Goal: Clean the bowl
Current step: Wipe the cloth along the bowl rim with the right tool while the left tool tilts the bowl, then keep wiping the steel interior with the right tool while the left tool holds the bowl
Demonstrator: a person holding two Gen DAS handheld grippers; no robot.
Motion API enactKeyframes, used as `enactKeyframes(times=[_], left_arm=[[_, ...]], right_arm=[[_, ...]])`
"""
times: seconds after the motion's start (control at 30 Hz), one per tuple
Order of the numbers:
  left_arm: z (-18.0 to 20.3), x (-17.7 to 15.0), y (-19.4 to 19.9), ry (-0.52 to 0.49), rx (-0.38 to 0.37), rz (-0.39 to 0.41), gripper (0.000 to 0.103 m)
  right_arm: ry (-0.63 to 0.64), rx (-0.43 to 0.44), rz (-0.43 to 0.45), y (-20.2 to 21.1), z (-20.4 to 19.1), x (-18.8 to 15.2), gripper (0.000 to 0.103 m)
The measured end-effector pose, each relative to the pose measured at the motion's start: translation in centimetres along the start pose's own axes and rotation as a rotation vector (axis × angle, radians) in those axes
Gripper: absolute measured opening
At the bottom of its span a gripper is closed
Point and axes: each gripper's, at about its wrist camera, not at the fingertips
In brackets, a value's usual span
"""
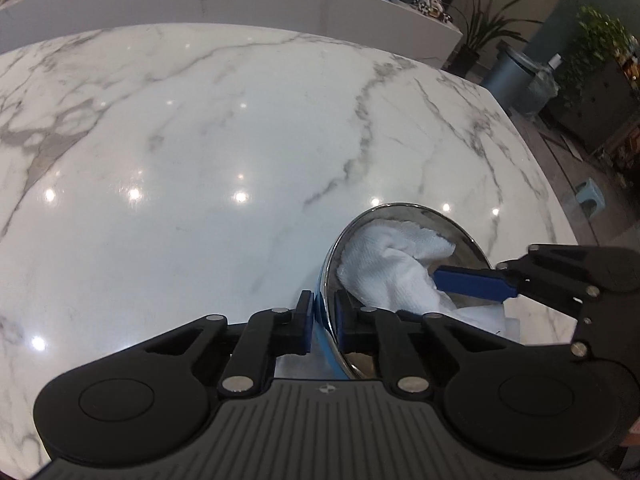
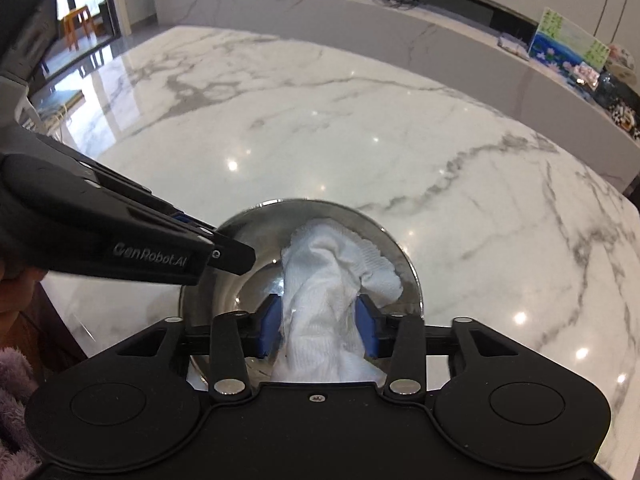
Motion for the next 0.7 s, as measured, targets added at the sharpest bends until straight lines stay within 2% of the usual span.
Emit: enactKeyframes(times=[0.17,0.33,0.47,0.6,0.7], left_arm=[[-0.5,0.0,-0.1,-0.007,-0.03,0.011,0.01],[-0.9,0.1,-0.1,-0.001,-0.052,0.013,0.011],[-0.7,0.2,-0.1,0.003,-0.045,0.012,0.01],[-0.7,0.2,-0.2,0.006,-0.046,0.01,0.01],[-0.9,0.2,-0.2,0.012,-0.054,0.008,0.01]], right_arm=[[-0.049,0.048,-0.018,-1.1,1.0,0.2,0.02],[-0.064,0.087,-0.013,-1.6,1.2,0.6,0.02],[-0.076,0.165,-0.022,-1.9,0.8,1.1,0.02],[-0.02,0.194,-0.028,-1.6,-0.5,1.6,0.02],[0.031,0.168,-0.057,-1.5,-1.1,1.8,0.02]])
Point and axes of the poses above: each gripper's, at about its wrist camera, not at the fingertips, and y roughly against the way its jaws point, z to its right, x to its top, and after that the axes turned 15 degrees about -z, right-handed
